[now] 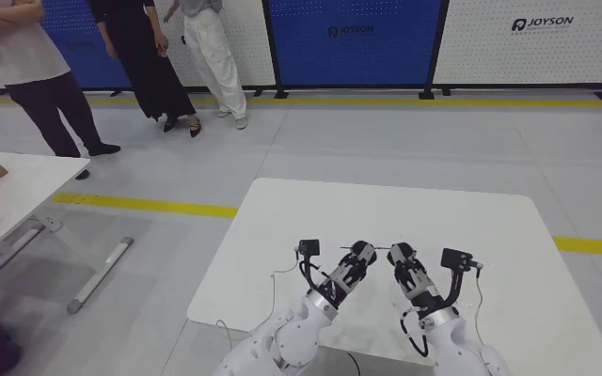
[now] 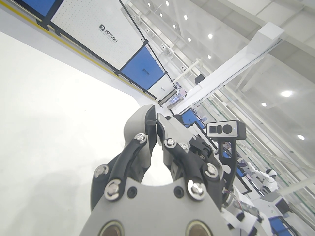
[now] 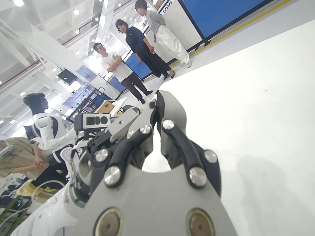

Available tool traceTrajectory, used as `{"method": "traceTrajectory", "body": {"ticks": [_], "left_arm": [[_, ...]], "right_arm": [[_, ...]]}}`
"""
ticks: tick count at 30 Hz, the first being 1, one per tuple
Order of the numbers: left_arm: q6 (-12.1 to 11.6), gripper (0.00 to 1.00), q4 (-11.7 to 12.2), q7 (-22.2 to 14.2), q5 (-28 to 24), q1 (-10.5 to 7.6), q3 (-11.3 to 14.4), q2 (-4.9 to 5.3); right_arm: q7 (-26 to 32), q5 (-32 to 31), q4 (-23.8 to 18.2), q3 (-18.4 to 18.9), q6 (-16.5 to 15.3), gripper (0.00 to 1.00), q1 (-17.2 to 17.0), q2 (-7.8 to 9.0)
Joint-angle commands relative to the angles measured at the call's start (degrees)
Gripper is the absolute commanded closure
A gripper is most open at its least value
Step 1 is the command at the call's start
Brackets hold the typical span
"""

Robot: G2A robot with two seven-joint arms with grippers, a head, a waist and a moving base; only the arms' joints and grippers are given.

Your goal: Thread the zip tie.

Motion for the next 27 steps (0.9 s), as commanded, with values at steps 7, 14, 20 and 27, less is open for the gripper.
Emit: {"method": "traceTrajectory", "body": {"ticks": [7,14,20,27], "left_arm": [[-0.6,1.00,-0.4,-1.2,0.7,0.30,0.3,-0.01],[-1.5,1.00,-1.0,-1.8,0.5,0.65,0.3,0.01],[1.3,1.00,-1.4,-0.4,2.6,0.84,0.0,-0.03],[2.2,0.86,-1.4,-1.0,3.1,0.53,0.1,-0.13]], "right_arm": [[1.1,0.0,0.0,0.2,-0.8,1.00,0.1,0.05],[2.1,0.1,0.0,0.4,-1.1,1.00,0.2,0.11],[2.8,0.1,-0.3,0.8,-1.6,1.00,0.0,0.22],[2.7,-0.2,-0.8,1.2,-1.6,1.00,-0.4,0.30]]}}
